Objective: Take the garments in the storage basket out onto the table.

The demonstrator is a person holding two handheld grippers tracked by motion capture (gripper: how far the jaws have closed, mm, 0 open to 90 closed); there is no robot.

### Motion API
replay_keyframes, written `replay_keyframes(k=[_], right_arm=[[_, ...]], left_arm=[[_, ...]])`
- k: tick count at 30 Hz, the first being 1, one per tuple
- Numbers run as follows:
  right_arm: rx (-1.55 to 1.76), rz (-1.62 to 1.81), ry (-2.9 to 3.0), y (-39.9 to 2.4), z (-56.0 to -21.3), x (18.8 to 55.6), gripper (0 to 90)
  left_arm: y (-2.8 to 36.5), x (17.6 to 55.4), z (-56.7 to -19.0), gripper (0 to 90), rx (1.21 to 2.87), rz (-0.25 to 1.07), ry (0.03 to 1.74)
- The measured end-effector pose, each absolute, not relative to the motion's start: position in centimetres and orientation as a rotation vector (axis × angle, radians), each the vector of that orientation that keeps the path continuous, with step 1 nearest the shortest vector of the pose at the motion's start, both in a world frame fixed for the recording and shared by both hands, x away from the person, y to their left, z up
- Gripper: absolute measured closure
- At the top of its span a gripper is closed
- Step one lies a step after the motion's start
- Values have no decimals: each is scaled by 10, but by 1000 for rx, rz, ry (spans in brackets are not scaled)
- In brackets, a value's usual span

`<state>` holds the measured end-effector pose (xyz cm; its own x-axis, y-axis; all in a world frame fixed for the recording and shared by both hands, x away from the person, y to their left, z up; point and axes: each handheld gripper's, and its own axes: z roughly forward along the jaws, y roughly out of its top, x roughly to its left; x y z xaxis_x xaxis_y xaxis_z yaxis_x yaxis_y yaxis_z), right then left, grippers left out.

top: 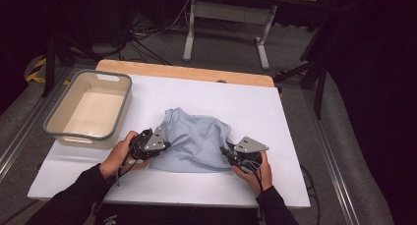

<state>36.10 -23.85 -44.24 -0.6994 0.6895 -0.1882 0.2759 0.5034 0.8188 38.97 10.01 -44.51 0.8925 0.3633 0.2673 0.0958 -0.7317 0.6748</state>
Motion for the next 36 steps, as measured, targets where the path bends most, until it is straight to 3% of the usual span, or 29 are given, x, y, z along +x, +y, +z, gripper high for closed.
replay_keyframes(k=[18, 26, 36], right_arm=[[817, 1018, 2262, -240, -454, 369, 706], [846, 1032, 2227, -245, -450, 370, 606], [882, 1050, 2227, -247, -451, 373, 583]], left_arm=[[100, 393, -456, 892, 2398, 485, 358], [102, 393, -453, 891, 2395, 494, 357], [101, 395, -455, 890, 2387, 481, 359]])
